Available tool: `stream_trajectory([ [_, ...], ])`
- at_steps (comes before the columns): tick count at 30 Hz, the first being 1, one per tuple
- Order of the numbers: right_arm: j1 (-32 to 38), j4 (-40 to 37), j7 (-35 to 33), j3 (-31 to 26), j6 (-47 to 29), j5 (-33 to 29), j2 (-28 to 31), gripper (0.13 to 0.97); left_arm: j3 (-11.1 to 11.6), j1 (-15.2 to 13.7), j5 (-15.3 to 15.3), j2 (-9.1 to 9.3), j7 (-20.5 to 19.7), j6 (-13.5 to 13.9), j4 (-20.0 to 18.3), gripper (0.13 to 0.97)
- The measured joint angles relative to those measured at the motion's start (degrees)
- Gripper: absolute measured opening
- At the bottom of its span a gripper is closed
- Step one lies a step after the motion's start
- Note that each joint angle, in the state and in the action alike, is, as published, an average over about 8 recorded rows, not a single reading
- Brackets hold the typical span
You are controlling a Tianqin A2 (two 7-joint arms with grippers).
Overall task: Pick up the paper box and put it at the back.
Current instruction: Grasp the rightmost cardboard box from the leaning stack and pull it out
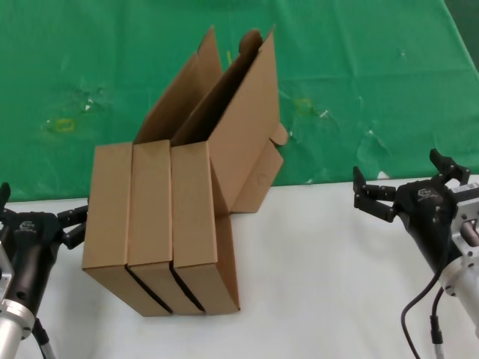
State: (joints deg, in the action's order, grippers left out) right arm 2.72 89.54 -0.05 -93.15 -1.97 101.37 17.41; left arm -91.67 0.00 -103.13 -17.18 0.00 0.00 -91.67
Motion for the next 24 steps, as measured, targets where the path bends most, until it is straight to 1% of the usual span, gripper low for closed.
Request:
stream_trajectory([
  [24,0.0,0.0,0.0,0.0,0.0,0.0,0.0,0.966,0.0,0.0,0.0,0.0,0.0,0.0,0.0,0.955],
])
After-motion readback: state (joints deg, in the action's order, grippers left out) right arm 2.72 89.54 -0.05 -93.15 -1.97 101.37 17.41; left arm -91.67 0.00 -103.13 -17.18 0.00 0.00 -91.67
